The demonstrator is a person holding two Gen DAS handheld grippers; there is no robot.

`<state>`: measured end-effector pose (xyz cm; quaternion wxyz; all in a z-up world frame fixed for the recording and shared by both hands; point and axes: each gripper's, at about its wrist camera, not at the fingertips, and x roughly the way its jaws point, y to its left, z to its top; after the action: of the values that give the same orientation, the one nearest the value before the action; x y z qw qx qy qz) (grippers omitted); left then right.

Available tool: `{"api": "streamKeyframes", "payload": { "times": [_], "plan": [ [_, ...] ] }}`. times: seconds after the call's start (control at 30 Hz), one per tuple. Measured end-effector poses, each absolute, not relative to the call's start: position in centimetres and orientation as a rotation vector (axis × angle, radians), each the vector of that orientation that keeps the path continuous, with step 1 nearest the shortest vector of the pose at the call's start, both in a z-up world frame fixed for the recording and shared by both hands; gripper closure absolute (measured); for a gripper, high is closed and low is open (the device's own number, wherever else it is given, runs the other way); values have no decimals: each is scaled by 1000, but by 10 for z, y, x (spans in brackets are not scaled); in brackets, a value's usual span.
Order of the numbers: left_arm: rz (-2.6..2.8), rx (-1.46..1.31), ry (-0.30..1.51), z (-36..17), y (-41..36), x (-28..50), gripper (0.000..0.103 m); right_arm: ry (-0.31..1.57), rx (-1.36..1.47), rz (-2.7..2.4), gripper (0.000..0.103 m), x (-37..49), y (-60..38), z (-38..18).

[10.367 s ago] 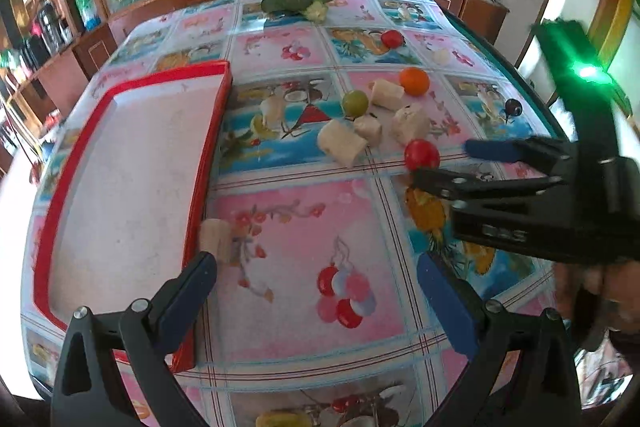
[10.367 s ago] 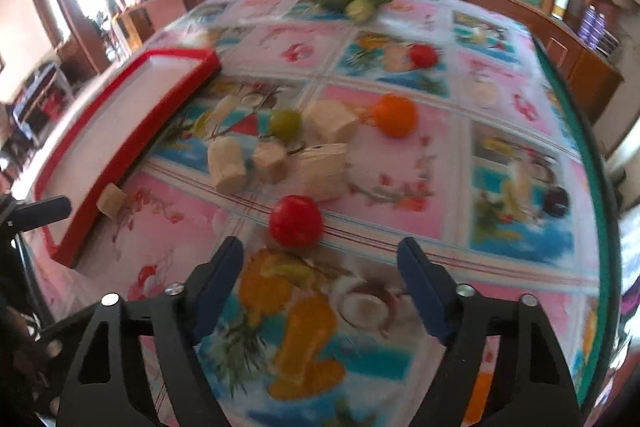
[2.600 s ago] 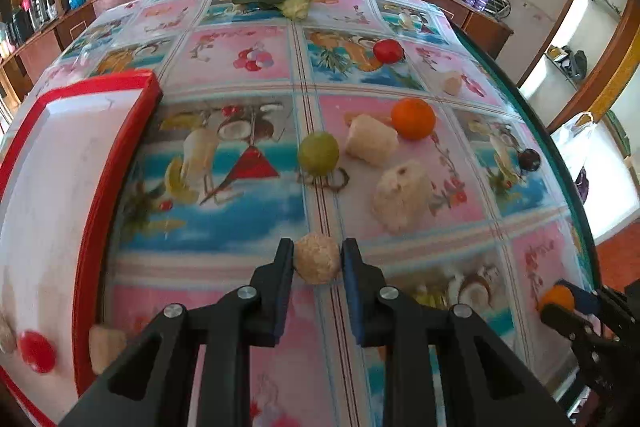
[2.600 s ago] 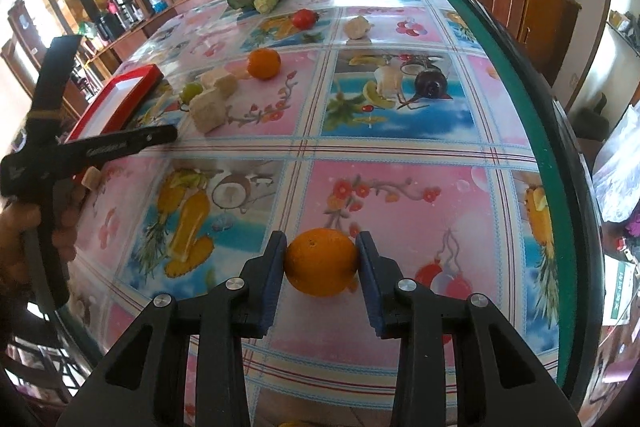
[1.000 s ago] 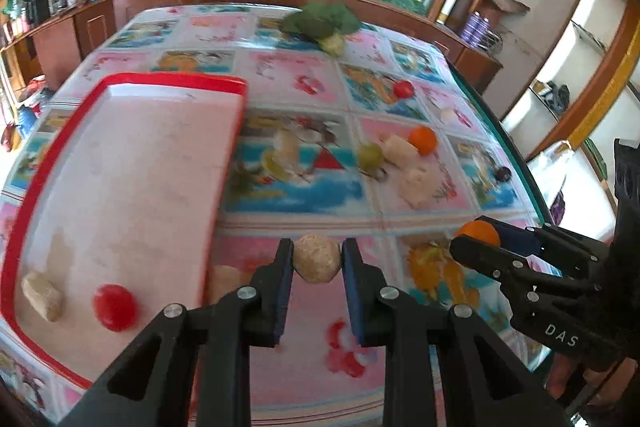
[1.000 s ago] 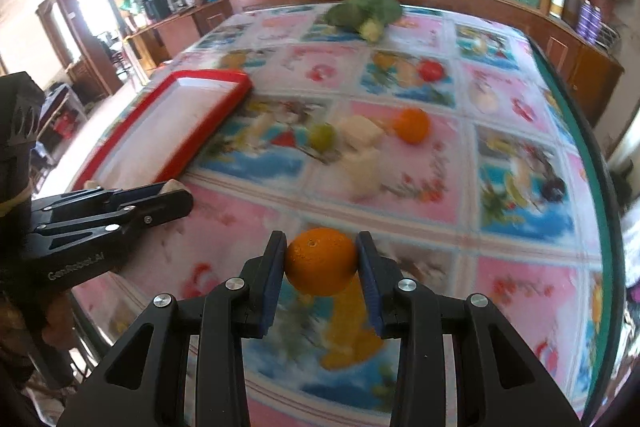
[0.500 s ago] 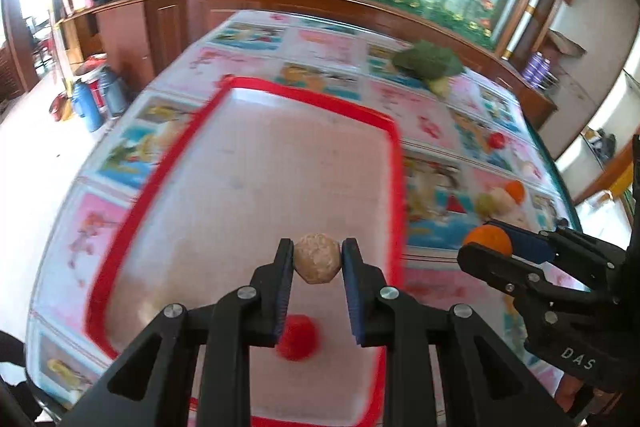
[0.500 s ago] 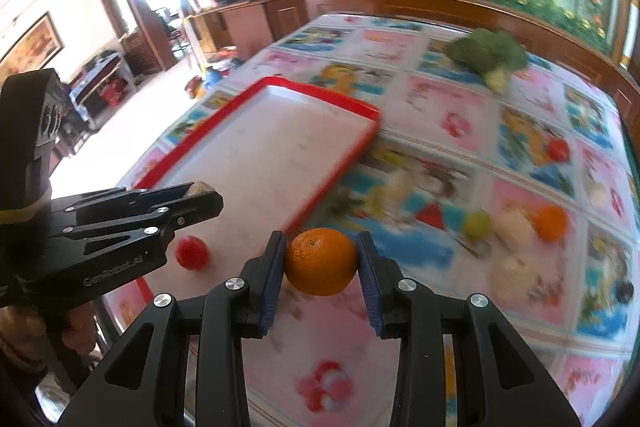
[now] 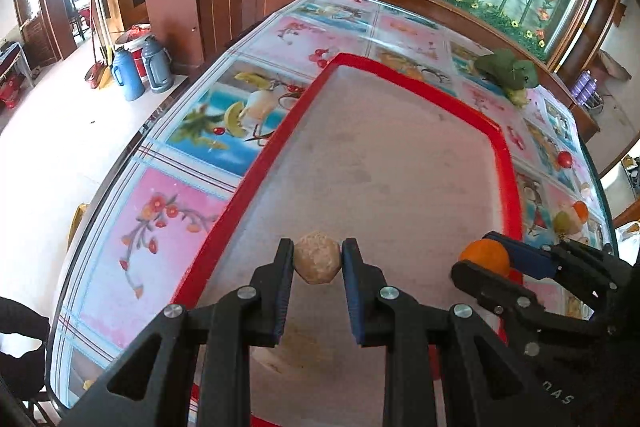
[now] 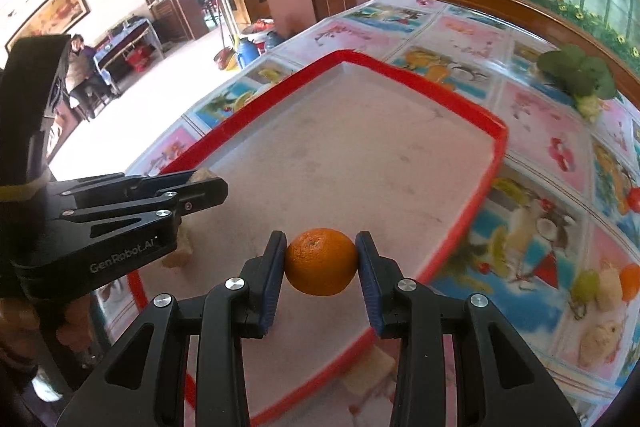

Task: Organize fruits
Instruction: 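Carry the orange and the beige ball over the tray with both tools, then open both tools inside the tray, releasing the orange and the beige ball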

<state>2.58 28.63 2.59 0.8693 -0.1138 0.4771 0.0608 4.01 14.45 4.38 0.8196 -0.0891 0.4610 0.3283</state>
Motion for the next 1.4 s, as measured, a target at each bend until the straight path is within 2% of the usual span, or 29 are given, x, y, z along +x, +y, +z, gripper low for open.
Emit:
{"api": "streamKeyframes", "payload": {
  "times": [0.43,0.57,0.63,0.8,0.97,1.13,1.2,1.3,1.37,1.4],
  "plan": [
    [142,-233,1030,14,288,25,76,1004,-235,703,68,42,163,25],
    [158,-221,1034,14,285,26,76,1007,-242,688,64,42,162,25],
    [161,-223,1039,15,283,25,72,1006,-250,686,64,41,162,26],
    [196,-204,1029,20,276,19,52,1004,-255,681,63,35,155,32],
    [216,-215,996,29,265,8,38,994,-239,691,63,23,140,43],
    [219,-210,975,38,248,-1,36,972,-227,690,60,10,119,58],
    [219,-213,964,43,238,-5,31,967,-223,690,60,4,107,63],
    [208,-218,934,52,221,-10,29,960,-224,671,58,-4,87,67],
    [207,-221,917,57,207,-12,28,952,-223,644,55,-7,73,69],
    [196,-227,911,59,199,-13,27,951,-221,628,50,-8,66,70]
  ]
}}
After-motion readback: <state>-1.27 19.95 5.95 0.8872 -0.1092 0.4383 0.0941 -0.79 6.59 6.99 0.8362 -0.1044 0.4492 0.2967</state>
